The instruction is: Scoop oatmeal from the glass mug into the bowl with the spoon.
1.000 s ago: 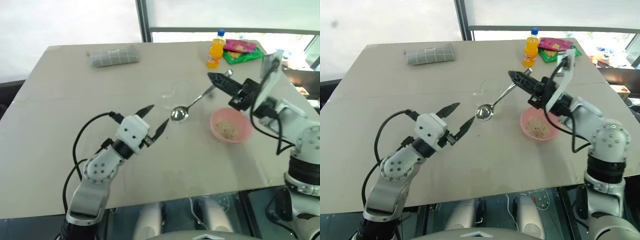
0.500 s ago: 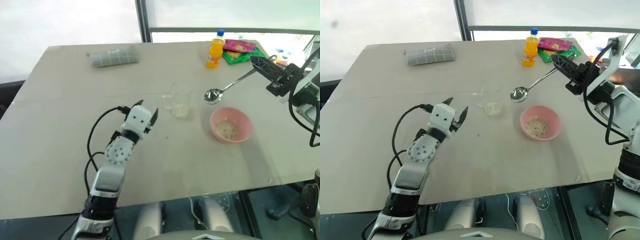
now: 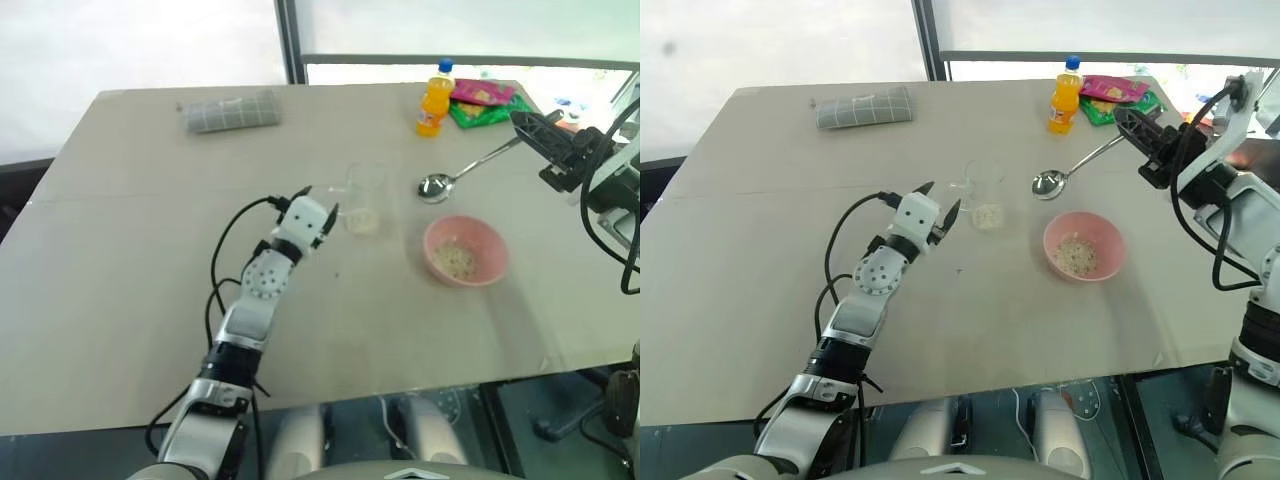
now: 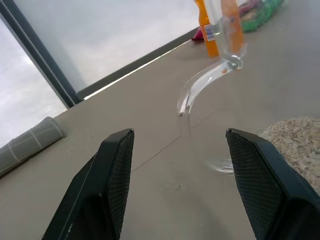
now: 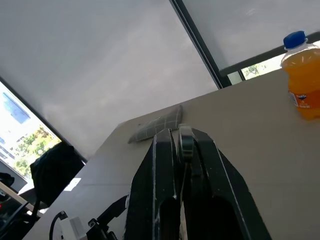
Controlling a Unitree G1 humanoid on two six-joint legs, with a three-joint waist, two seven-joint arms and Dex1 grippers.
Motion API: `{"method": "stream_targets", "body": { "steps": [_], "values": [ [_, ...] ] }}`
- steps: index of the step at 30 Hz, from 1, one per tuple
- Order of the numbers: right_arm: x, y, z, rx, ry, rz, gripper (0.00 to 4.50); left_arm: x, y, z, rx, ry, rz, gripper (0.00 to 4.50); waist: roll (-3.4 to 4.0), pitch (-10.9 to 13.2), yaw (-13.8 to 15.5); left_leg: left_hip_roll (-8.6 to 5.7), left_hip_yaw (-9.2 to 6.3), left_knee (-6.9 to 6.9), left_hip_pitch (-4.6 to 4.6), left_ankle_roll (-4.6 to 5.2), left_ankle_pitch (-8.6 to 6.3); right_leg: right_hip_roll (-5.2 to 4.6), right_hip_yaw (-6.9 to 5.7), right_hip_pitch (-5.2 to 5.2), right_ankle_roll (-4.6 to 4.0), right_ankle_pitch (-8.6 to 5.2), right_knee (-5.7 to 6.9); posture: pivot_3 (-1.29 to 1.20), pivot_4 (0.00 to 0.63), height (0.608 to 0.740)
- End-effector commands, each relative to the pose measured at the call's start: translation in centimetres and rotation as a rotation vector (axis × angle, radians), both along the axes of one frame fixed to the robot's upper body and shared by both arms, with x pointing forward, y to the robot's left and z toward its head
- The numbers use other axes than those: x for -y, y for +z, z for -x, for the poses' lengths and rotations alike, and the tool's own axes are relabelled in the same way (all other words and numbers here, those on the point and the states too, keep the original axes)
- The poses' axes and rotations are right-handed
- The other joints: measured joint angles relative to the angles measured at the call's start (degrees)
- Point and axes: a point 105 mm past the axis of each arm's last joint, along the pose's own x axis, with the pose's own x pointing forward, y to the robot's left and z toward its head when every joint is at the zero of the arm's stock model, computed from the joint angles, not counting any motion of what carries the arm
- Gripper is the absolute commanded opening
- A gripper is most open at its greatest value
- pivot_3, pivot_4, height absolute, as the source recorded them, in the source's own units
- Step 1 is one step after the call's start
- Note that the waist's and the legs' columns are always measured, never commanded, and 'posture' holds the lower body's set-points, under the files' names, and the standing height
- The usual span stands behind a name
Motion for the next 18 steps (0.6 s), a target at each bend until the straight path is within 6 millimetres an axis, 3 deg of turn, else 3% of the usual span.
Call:
{"method": "stream_targets", "body": {
  "steps": [1, 12, 15, 18],
  "values": [
    [0.6, 1.7, 1.1, 0.074, -0.024, 0.003, 0.00, 0.5, 1.5, 0.1, 0.058, -0.033, 0.012, 3.00, 0.00, 0.00, 0.01, 0.00, 0.00, 0.00, 0.00, 0.00, 0.00, 0.00, 0.00, 0.00, 0.00, 0.00, 0.00, 0.00, 0.150, 0.740],
    [1.3, 1.3, 1.1, 0.060, -0.066, 0.011, 0.00, 1.9, 2.0, -1.1, 0.055, -0.022, 0.057, 3.00, 0.00, 0.00, 0.36, -0.02, 0.01, 0.02, 0.01, 0.01, 0.00, 0.00, 0.03, 0.00, 0.06, 0.03, 0.00, 0.00, 0.150, 0.740],
    [1.3, 1.1, 1.2, 0.060, -0.067, 0.012, 0.00, 2.4, 2.0, -1.2, 0.046, -0.014, 0.090, 2.24, 0.00, 0.00, 0.59, -0.03, 0.03, 0.02, 0.00, 0.02, -0.01, 0.00, 0.04, 0.00, 0.07, 0.04, -0.02, 0.00, 0.150, 0.740],
    [1.4, 1.0, 1.2, 0.059, -0.075, 0.012, 0.00, 2.8, 1.7, -1.4, 0.024, 0.003, 0.118, 0.93, 0.00, 0.00, 0.73, -0.03, 0.03, 0.02, 0.00, 0.03, -0.01, 0.00, 0.04, 0.00, 0.08, 0.04, -0.02, 0.00, 0.150, 0.740]
  ]
}}
